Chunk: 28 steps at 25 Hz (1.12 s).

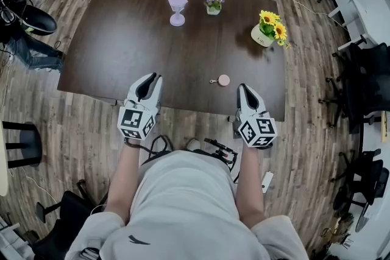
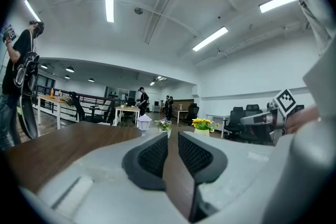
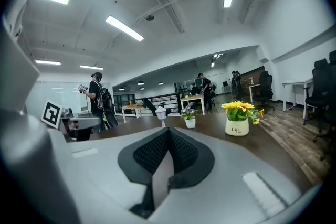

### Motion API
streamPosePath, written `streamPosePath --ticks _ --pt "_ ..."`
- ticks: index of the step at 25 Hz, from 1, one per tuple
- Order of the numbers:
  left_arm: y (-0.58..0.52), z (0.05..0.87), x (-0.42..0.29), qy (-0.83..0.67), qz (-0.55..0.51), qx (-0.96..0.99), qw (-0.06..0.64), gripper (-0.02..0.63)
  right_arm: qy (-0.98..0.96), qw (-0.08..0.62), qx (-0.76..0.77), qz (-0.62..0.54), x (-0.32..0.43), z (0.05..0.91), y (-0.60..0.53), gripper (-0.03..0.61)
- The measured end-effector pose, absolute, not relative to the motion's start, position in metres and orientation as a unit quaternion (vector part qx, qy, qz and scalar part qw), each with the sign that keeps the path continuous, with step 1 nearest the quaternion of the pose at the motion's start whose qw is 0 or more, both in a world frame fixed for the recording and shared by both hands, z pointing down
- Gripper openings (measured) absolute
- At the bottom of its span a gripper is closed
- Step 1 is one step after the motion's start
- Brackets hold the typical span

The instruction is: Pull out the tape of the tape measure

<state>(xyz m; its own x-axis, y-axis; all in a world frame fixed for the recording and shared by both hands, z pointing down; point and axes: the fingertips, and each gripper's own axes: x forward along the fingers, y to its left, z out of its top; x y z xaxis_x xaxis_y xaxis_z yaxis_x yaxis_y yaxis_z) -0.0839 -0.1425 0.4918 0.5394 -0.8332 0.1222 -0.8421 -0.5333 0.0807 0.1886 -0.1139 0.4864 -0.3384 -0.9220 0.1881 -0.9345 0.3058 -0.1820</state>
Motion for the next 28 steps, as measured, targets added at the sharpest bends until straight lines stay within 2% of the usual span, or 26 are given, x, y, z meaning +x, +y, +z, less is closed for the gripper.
streamPosePath --ticks 4,9,13,15,17,20,28 --pt "-0.147 0.492 -0.086 -0.480 0.035 0.874 0.066 0.075 -0.804 0.094 0.571 0.134 0.188 0.518 -0.129 -0.004" --pt "-0.152 0.493 -0.088 -0.480 0.037 0.874 0.069 0.075 -0.803 0.193 0.544 0.151 0.179 0.570 -0.151 0.089" --pt "-0.155 0.494 -0.091 -0.483 0.039 0.872 0.072 0.075 -0.791 0.252 0.525 0.187 0.178 0.613 -0.167 0.136" --pt "-0.158 0.495 -0.092 -0.484 0.040 0.871 0.073 0.075 -0.783 0.290 0.512 0.203 0.180 0.637 -0.174 0.200" --pt "-0.159 0.496 -0.094 -0.487 0.041 0.869 0.075 0.075 -0.776 0.322 0.498 0.214 0.181 0.657 -0.178 0.224" --pt "-0.158 0.498 -0.098 -0.490 0.043 0.867 0.077 0.075 -0.772 0.346 0.479 0.235 0.182 0.678 -0.183 0.256" --pt "-0.165 0.502 -0.104 -0.496 0.046 0.863 0.081 0.074 -0.772 0.363 0.447 0.272 0.182 0.712 -0.191 0.261"
